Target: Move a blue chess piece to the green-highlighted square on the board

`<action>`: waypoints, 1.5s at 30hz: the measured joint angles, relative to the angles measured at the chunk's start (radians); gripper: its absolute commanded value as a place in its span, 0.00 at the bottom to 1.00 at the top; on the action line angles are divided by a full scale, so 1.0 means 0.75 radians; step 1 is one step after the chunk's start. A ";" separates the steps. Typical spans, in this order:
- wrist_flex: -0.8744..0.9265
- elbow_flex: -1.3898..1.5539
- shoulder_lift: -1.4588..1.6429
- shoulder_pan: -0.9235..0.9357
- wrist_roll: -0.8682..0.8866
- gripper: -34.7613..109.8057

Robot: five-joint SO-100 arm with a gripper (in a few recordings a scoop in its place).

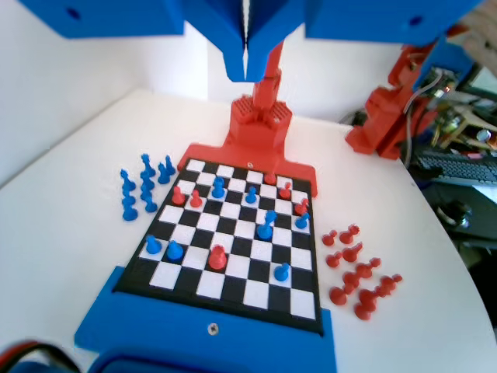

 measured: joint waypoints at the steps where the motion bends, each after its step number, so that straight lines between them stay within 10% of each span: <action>1: 0.000 -0.020 -0.053 0.010 -0.016 0.25; 17: 0.004 -0.082 -0.638 0.358 -0.595 0.25; 45: -0.865 0.342 -1.076 0.487 -0.542 0.35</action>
